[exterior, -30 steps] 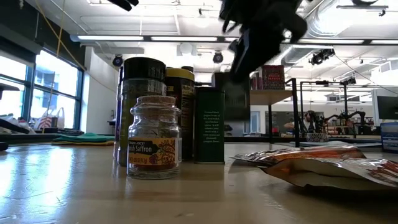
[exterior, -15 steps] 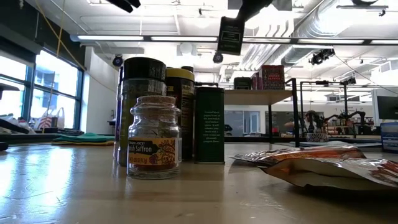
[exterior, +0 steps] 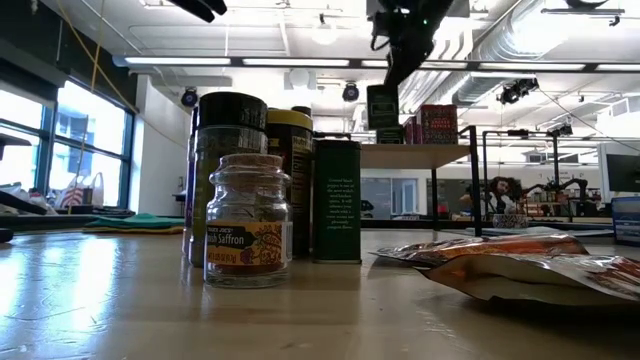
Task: Shelf spices
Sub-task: Put the black seasoning can on the shelf
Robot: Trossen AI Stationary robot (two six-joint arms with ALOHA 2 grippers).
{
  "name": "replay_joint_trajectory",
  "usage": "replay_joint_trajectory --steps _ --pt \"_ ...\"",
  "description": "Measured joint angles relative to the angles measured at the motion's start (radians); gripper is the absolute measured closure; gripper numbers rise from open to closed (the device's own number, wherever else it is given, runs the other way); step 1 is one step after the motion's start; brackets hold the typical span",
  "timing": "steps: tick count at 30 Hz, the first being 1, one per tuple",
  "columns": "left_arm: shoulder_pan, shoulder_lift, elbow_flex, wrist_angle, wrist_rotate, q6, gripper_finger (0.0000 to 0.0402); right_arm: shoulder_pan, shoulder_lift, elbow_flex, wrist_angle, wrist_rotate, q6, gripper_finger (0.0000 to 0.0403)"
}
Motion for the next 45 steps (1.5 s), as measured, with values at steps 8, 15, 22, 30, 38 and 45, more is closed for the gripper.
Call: replay_joint_trajectory --steps 8,15,22,30,38,45 --pt "-0.003 0.0 0.0 0.0 0.003 -0.015 0.0191 -0.077 0.045 0.0 0.0 -0.032 -0.068 0.0283" --pt "-0.003 0.0 0.0 0.0 0.008 -0.021 0.0191 -0.122 0.053 0.0 0.0 -0.078 -0.088 0.0281" --pt "-0.003 0.0 0.0 0.0 0.008 -0.021 0.0191 -0.148 0.055 0.0 0.0 -0.117 -0.071 0.028" --pt "-0.003 0.0 0.0 0.0 0.008 -0.021 0.0191 -0.148 0.059 0.0 -0.011 -0.119 -0.052 0.0279" --pt "-0.003 0.0 0.0 0.001 0.02 -0.022 0.0191 -0.148 0.089 0.0 -0.023 -0.114 -0.055 0.0279" --pt "-0.003 0.0 0.0 0.001 0.024 -0.022 0.0191 -0.148 0.09 0.0 -0.019 -0.076 -0.095 0.0279"
